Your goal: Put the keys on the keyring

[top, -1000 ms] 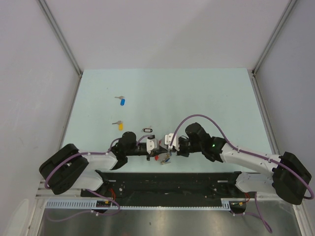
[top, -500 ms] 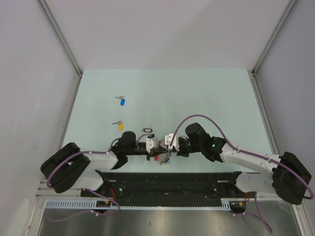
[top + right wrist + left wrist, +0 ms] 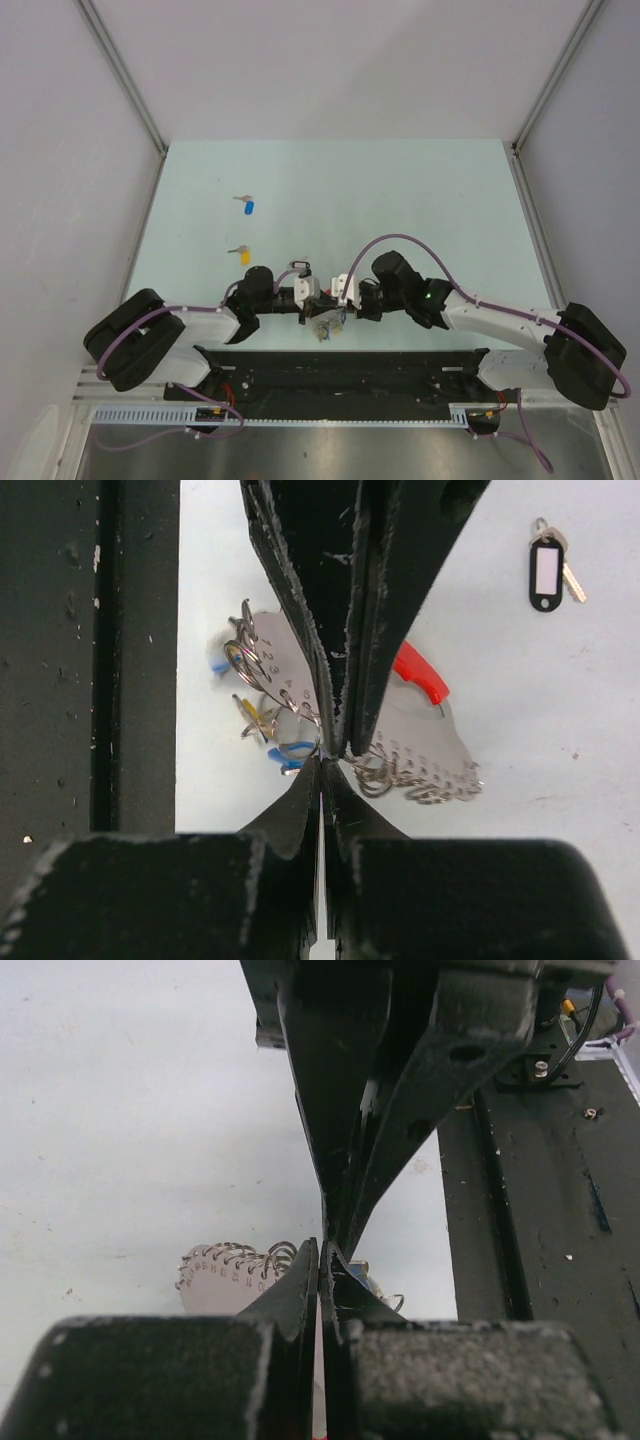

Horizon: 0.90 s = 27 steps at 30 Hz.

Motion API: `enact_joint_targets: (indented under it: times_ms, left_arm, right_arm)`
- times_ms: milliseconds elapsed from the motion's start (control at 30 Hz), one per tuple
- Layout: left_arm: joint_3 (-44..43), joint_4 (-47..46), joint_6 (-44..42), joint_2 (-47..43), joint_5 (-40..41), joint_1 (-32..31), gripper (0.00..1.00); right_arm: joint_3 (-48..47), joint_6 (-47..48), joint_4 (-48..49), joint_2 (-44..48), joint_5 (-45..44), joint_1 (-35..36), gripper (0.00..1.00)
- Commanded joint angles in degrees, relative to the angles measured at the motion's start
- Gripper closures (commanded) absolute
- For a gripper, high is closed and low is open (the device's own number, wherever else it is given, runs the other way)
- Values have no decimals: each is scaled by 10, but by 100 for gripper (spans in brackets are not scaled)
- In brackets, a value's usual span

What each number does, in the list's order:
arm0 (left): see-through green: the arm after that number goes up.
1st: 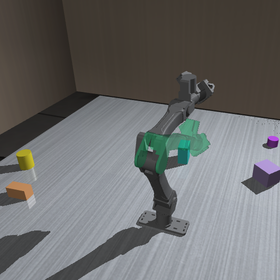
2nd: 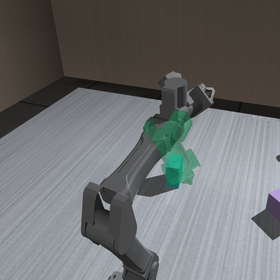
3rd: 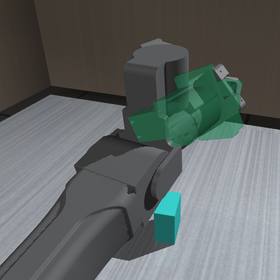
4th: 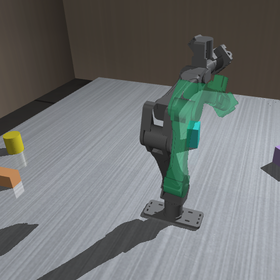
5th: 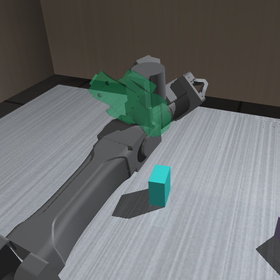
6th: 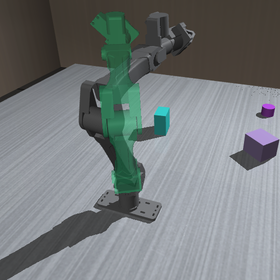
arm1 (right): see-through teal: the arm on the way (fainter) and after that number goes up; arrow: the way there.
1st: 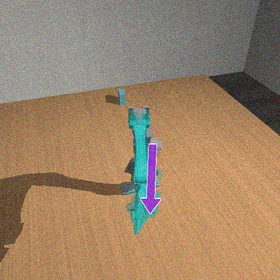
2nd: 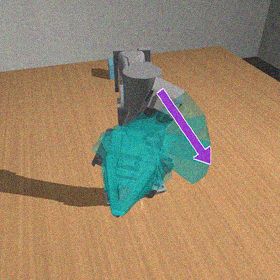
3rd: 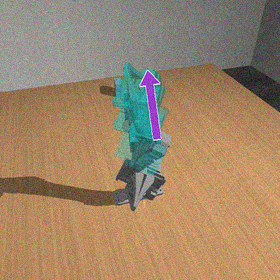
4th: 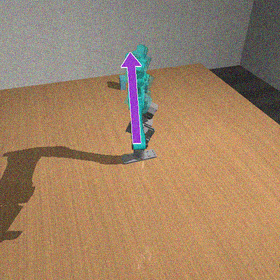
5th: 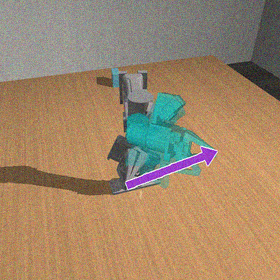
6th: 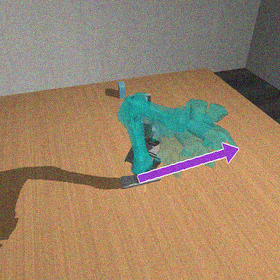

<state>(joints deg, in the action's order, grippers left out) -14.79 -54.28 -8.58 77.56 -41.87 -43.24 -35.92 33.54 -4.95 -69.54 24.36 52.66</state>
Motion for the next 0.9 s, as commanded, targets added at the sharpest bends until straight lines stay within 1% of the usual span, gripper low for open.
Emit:
enact_joint_targets:
  times_ms: [0,133,233,333,367,567,600,633,667,733,767,800,833,867]
  left_arm:
    - [-3,-57,19,0,-8,4,100]
    - [0,-57,22,8,12,4,100]
    - [-1,-43,28,20,29,4,100]
    - [-12,6,30,32,72,3,100]
    - [-16,17,33,37,92,3,99]
    - [-44,109,66,49,129,-1,88]
    - [-47,119,75,49,139,-3,83]
    - [-50,130,77,47,149,-12,80]
    - [-52,153,81,42,158,-18,73]
    - [-54,182,98,4,205,-36,63]
    - [-58,222,109,-11,223,-39,54]
    - [-64,246,140,-28,265,-40,49]
    - [-78,265,158,-54,282,-40,44]
    - [-86,310,184,-67,299,-40,36]
  right_arm:
    - [-20,4,20,-9,1,4,100]
    - [-21,-3,19,7,-6,3,100]
    - [-21,-23,12,27,-32,3,100]
    - [-21,-65,8,43,-83,4,100]
    - [-21,-80,9,51,-123,6,100]
    - [-20,-192,-13,86,-239,8,100]
    - [-21,-210,-16,99,-245,8,100]
    - [-21,-237,-22,106,-271,7,100]
    - [-23,-251,-30,113,-288,6,100]
    - [-27,-296,-49,135,-309,2,100]
    - [-26,-310,-56,142,-321,-2,100]
    - [-27,-322,-62,148,-319,-12,100]
    - [-27,-347,-73,159,-319,-17,100]
    - [-29,-356,-80,162,-317,-21,100]
